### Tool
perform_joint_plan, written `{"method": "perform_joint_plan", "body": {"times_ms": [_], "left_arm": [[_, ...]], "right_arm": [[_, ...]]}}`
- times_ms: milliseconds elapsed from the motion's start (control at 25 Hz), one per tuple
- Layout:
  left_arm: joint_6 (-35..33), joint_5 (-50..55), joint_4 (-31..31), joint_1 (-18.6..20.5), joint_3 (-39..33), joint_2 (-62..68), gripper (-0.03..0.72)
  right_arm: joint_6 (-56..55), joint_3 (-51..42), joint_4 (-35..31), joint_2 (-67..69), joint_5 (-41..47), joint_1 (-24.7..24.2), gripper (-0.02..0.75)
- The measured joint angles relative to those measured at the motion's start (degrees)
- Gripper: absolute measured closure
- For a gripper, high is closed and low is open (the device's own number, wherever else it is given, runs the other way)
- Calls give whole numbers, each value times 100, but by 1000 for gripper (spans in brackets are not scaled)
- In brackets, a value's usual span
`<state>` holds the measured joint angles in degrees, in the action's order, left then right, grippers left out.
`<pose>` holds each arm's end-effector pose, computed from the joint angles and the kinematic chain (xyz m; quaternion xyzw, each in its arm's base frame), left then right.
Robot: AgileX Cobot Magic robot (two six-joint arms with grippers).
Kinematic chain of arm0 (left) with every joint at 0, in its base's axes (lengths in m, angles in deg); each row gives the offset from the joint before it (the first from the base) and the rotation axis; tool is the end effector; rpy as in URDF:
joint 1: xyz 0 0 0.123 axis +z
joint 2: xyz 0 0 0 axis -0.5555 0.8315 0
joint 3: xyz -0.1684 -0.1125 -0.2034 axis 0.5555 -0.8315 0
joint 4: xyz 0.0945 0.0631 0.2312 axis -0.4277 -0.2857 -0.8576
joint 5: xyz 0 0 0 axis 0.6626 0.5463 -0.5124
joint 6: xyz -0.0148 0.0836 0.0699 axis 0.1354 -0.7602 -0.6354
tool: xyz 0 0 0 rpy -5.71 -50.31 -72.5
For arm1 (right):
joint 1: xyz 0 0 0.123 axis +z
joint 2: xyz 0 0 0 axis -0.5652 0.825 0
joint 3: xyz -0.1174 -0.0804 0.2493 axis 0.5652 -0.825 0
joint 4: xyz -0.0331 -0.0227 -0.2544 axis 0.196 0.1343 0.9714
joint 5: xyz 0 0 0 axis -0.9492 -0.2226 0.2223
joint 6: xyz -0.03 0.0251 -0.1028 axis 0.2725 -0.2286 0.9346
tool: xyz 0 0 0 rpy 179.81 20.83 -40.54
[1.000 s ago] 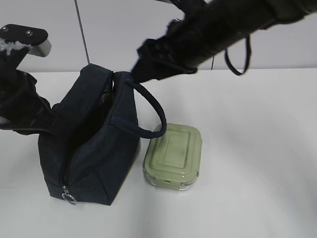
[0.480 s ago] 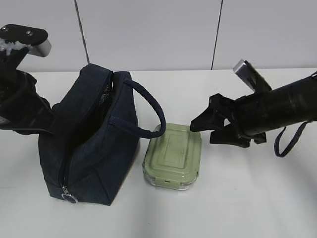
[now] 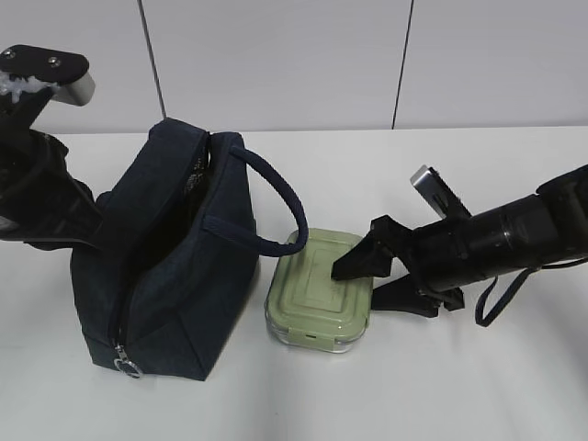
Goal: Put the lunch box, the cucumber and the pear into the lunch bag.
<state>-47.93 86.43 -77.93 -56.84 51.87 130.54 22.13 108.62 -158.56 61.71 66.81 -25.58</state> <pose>0.2539 -0.1180 0.2476 0.2504 0.9335 -0.0774 0.2446 0.3357 0.1314 0.0981 0.0462 0.8915 0.4330 0.1249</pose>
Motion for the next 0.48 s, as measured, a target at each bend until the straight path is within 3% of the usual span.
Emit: {"method": "perform_joint_plan", "body": {"times_ms": [120, 200, 320, 480], "left_arm": [[0, 0, 0, 0, 0, 0, 703], [0, 0, 0, 0, 0, 0, 703], [0, 4, 0, 0, 0, 0, 703], [0, 16, -2, 0, 0, 0, 703]], "right_arm": [[215, 0, -211, 213, 253, 0, 162], [282, 0, -323, 298, 398, 0, 216], [305, 10, -417, 336, 535, -13, 363], [317, 10, -417, 346, 559, -13, 400]]}}
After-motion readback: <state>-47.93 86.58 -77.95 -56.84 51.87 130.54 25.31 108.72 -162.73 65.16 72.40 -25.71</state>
